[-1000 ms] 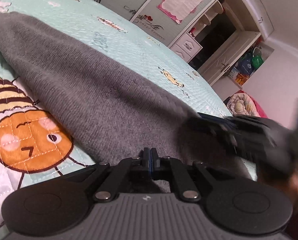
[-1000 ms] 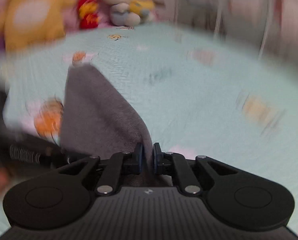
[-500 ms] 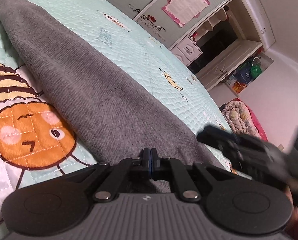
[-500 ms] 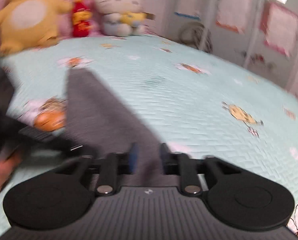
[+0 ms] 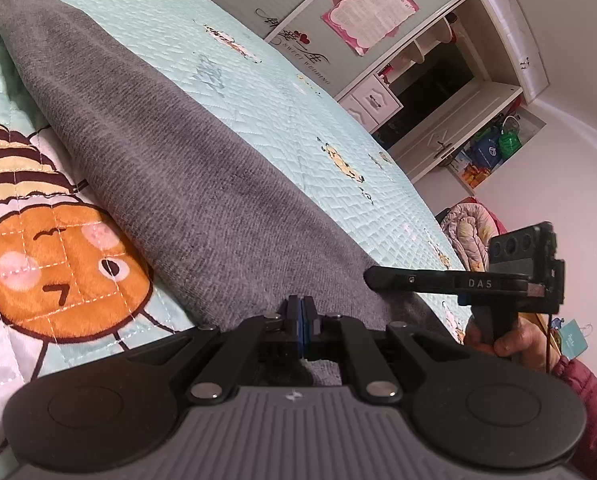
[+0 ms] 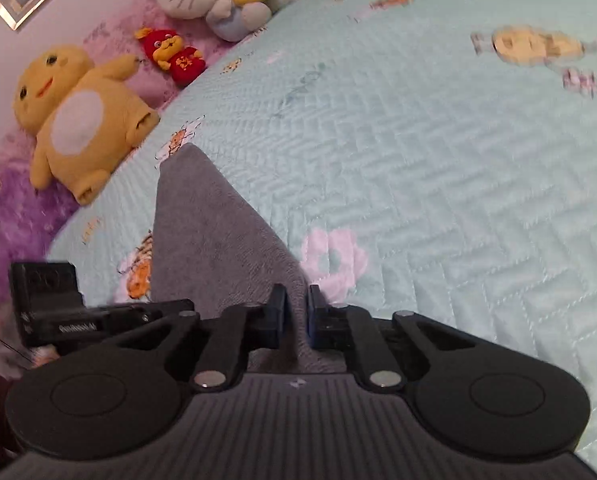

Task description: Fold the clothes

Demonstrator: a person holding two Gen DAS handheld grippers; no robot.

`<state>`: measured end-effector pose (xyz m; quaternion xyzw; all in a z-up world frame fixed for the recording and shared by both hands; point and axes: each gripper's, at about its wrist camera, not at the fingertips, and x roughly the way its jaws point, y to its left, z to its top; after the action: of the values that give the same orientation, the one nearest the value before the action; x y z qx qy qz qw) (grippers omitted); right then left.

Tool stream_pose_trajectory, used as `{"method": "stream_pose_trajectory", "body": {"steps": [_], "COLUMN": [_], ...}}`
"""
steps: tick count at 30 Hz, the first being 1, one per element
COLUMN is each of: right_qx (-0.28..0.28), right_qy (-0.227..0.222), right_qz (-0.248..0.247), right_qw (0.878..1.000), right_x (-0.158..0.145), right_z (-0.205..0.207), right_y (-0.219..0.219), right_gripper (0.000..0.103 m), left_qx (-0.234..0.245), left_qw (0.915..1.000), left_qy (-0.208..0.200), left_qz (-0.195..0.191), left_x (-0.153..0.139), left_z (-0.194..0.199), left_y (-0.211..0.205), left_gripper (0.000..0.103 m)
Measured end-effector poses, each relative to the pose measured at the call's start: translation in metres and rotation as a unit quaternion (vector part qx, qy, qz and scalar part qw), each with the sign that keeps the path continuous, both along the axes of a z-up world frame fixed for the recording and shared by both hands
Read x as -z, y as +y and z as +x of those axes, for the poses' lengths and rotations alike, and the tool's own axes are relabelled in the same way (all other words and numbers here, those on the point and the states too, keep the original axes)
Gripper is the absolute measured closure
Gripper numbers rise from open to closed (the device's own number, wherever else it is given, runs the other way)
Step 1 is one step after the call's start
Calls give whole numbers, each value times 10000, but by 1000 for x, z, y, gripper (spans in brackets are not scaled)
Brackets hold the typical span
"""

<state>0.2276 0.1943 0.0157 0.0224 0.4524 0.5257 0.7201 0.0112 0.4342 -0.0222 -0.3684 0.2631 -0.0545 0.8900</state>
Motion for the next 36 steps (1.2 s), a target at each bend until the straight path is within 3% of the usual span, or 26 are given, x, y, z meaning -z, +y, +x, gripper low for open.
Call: {"method": "stream_pose_trajectory", "body": {"steps": [3,5,6,8,9,10,12,14,15,18,20,21,23,24,25,27,31,33,35,36], "right_qx": [100,168,4,-554,-870,-1108,-1463,-1420,-1360,-1159,-987,-798,-189,117,346,545,458,343,237,184], "right_qy": [-803,-1931,-2821,-4600,-5156,-5476,-5850,-6083,-6141,-6062,-5859,-5642,-4917,-4527,-4169,-3556,-2165,-1561,-1033,-768], "right_qz": [-197,-656,-1065,-1803,-1973,-2072,-2236,-2343,-2370,-2310,-2111,-1961,-1539,-1320,-1174,-1026,-840,-638,-396,-275], "right_qw": [9965,9788,9535,8676,8293,8031,7658,7450,7404,7521,7762,7980,8569,8818,9007,9274,9716,9851,9936,9965], "right_x": [-17,-30,-31,-22,-11,1,25,39,43,42,32,22,-6,-20,-30,-38,-29,-22,-14,-11], "right_z": [-28,-70,-104,-178,-210,-232,-265,-277,-279,-276,-269,-258,-219,-199,-177,-126,-44,-28,-18,-13], "right_y": [7,20,32,57,64,67,70,68,68,67,64,61,49,43,37,23,7,5,3,2], "right_gripper": [99,99,99,101,102,103,103,103,103,103,103,103,102,90,72,59,59,58,71,99], "left_qx": [-5,-23,-42,-108,-139,-164,-252,-309,-305,-273,-261,-260,-258,-256,-254,-248,-235,-230,-228,-228], "left_qw": [10000,9999,9999,9996,9994,9992,9985,9980,9981,9988,9991,9990,9988,9987,9987,9987,9989,9992,9992,9992], "left_qy": [-3,-1,2,2,6,6,-11,-22,-15,-6,-2,0,8,11,10,7,5,11,15,19], "left_qz": [-46,-114,-166,-275,-316,-361,-483,-543,-537,-404,-346,-356,-415,-435,-437,-436,-411,-336,-321,-330], "left_x": [0,0,1,2,3,3,4,5,5,4,3,2,2,2,3,3,4,3,3,3], "left_z": [0,0,-1,-2,-3,-4,-7,-9,-9,-10,-11,-10,-10,-10,-10,-11,-12,-12,-13,-13], "left_y": [1,3,4,5,6,7,10,11,11,9,8,8,10,10,10,10,10,8,8,8], "left_gripper": [97,97,97,97,97,97,97,97,98,97,97,97,97,97,97,97,97,97,97,97]}}
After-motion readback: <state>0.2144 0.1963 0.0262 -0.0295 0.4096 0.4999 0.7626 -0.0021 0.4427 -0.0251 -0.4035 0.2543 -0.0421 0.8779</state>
